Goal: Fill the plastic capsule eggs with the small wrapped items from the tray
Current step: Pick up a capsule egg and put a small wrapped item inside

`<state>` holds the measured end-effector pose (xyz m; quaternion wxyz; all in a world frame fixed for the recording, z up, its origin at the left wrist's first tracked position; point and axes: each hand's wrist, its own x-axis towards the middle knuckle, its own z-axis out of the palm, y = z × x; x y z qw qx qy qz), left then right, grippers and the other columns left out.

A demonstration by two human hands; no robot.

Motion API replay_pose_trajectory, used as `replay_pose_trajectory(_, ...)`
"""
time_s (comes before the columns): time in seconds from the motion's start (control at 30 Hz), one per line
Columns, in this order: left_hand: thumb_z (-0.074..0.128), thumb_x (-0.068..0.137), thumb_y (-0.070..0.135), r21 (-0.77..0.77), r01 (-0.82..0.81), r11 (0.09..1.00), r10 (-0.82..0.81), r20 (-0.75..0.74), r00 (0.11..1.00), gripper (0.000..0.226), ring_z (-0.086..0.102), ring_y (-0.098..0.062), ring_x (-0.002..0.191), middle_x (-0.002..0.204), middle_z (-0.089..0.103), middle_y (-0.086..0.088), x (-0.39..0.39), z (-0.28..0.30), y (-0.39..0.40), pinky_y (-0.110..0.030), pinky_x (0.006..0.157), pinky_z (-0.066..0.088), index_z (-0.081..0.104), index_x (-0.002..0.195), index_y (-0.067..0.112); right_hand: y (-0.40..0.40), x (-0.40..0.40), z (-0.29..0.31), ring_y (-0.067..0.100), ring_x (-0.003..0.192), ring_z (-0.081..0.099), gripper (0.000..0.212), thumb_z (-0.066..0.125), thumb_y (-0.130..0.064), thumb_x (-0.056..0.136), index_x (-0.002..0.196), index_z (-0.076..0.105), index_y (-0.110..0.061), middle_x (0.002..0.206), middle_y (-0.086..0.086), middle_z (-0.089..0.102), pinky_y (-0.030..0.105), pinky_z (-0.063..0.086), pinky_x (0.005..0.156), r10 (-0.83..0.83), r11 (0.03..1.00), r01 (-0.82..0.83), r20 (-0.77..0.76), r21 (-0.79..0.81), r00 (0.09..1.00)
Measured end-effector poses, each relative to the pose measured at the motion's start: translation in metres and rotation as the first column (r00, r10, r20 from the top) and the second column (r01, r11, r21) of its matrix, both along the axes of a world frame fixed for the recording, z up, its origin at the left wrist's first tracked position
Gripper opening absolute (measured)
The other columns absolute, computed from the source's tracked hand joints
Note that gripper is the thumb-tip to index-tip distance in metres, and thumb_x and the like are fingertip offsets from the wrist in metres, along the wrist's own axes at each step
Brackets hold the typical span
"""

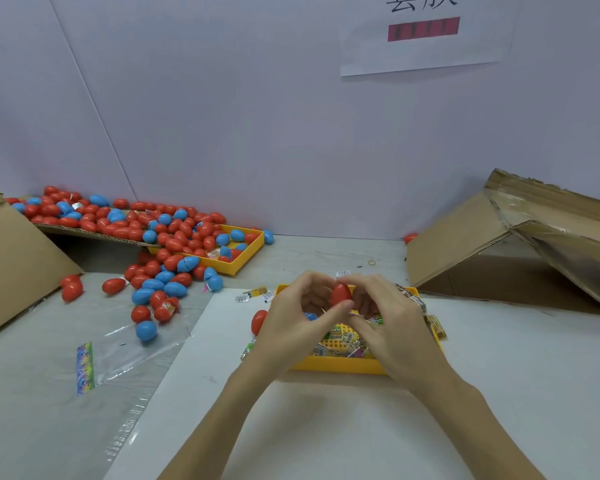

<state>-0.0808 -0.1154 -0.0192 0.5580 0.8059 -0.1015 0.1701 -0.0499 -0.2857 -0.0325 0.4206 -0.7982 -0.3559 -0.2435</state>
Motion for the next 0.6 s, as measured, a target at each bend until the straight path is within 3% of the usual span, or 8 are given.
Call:
replay_pose_trajectory(0.1, 0.061, 0.101, 0.019, -0.104, -0.062, 0.993, 0.063, 0.01, 0.998, 0.023, 0.072, -0.017, 0.094, 0.1, 0.074, 0.003, 0.006, 0.004, 0.016, -0.027, 0.084, 0.059, 0.065, 0.123, 0.025, 0.001, 0.001, -0.001, 0.007, 0.088, 0.057, 0.066, 0.071, -0.01, 0.093, 0.152, 0.044, -0.026, 0.098, -0.01, 0.058, 0.016, 0.047, 0.084, -0.026, 1.0, 0.026, -0.084, 0.0, 0.996)
replay_pose_trajectory(0.2, 0.042, 0.109, 0.017, -0.284, -0.123, 0.951, 0.131, 0.01, 0.991, 0.031, 0.068, -0.016, 0.077, 0.089, 0.071, -0.004, 0.008, 0.005, 0.029, -0.022, 0.075, 0.056, 0.056, 0.132, 0.032, -0.005, 0.006, -0.006, 0.005, 0.097, 0.055, 0.04, 0.063, -0.005, 0.098, 0.135, 0.064, -0.021, 0.109, -0.004, 0.06, 0.028, 0.049, 0.093, -0.153, 0.977, 0.136, -0.09, -0.164, 0.984)
replay_pose_trajectory(0.3, 0.034, 0.109, 0.016, -0.308, -0.187, 0.933, 0.19, -0.02, 0.982, 0.034, 0.054, -0.014, 0.067, 0.075, 0.057, -0.004, 0.011, 0.003, 0.032, -0.025, 0.06, 0.049, 0.064, 0.112, 0.031, -0.008, 0.012, -0.01, 0.015, 0.111, 0.057, 0.025, 0.06, -0.016, 0.102, 0.123, 0.073, -0.021, 0.118, -0.003, 0.064, 0.031, 0.045, 0.1, -0.219, 0.923, 0.145, -0.178, -0.357, 0.959)
replay_pose_trajectory(0.47, 0.051, 0.105, 0.034, -0.324, -0.139, 0.936, 0.106, -0.116, 0.988, 0.017, 0.051, -0.008, 0.063, 0.077, 0.055, -0.002, 0.012, 0.002, 0.026, -0.017, 0.056, 0.046, 0.064, 0.111, 0.025, 0.0, 0.02, -0.011, 0.017, 0.112, 0.053, 0.028, 0.055, -0.03, 0.105, 0.125, 0.073, -0.024, 0.119, -0.004, 0.064, 0.032, 0.043, 0.098, -0.222, 0.898, 0.094, -0.259, -0.431, 0.94)
replay_pose_trajectory(0.6, 0.062, 0.1, 0.026, -0.264, -0.127, 0.956, 0.097, -0.122, 0.988, 0.019, 0.062, -0.005, 0.064, 0.085, 0.067, -0.005, 0.009, 0.001, 0.017, -0.017, 0.063, 0.052, 0.056, 0.119, 0.029, 0.01, 0.025, -0.014, 0.014, 0.091, 0.061, 0.019, 0.062, -0.027, 0.101, 0.108, 0.078, -0.019, 0.104, -0.002, 0.066, 0.037, 0.054, 0.09, -0.31, 0.904, 0.187, -0.289, -0.383, 0.906)
